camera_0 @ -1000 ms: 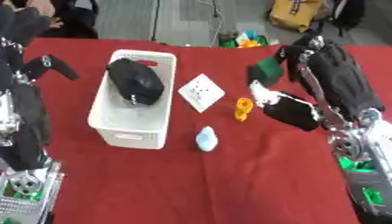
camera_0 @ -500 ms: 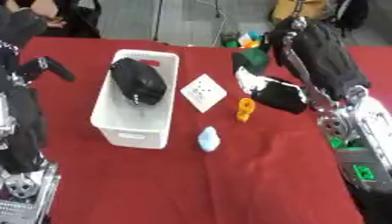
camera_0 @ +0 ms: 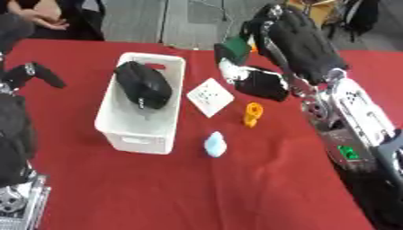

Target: Pick up objects on the table and place them in the box.

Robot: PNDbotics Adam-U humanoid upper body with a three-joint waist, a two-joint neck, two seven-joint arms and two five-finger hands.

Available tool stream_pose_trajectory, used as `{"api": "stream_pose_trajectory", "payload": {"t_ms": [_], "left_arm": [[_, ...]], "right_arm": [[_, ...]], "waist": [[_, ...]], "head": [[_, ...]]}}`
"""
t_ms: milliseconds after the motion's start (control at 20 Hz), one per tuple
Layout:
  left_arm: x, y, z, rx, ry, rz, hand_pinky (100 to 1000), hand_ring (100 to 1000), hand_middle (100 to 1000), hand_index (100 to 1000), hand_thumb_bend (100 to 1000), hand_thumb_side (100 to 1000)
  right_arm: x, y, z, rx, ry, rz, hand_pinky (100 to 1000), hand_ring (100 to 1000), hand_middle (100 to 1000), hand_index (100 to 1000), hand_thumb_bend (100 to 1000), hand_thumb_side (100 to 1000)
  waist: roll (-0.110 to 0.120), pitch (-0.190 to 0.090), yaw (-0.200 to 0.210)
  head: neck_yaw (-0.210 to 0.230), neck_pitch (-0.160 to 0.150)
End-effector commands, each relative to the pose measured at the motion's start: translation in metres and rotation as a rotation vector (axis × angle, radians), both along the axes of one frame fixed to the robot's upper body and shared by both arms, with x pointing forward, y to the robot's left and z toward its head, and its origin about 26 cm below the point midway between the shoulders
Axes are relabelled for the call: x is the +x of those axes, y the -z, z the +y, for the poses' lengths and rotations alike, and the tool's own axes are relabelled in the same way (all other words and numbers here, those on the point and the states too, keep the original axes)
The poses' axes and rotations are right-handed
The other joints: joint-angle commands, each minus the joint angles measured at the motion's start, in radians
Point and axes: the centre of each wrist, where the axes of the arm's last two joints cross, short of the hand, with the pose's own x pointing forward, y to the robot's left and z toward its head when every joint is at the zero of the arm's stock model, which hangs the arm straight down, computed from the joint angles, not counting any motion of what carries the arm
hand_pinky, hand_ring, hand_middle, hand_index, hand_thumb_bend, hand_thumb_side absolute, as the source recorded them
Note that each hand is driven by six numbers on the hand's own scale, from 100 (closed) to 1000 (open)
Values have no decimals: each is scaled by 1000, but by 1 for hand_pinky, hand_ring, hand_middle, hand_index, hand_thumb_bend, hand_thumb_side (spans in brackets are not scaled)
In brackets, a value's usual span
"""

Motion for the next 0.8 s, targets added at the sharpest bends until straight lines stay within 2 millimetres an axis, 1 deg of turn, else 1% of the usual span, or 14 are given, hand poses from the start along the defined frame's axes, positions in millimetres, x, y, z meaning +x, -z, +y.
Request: {"api": "stream_pose_trajectory", "payload": {"t_ms": [50, 450, 800], "left_arm": [[-2, -7, -3, 2, 21, -28, 384, 829, 793, 920, 109, 1000], [-2, -9, -5, 0, 34, -32, 383, 830, 793, 920, 109, 1000], [-2, -11, -8, -2, 50, -40, 387, 830, 793, 920, 109, 1000]], "right_arm": [[5, -9, -2, -21, -4, -18, 803, 696, 268, 508, 100, 842], [20, -4, 6, -63, -3, 0, 811, 707, 284, 509, 100, 846], [30, 0, 18, -107, -21, -7, 819, 718, 292, 511, 100, 854]], "waist": [[2, -21, 6], [-2, -16, 33], [-7, -10, 52]], "head": [[-14, -14], [-36, -21], [-50, -22]]}}
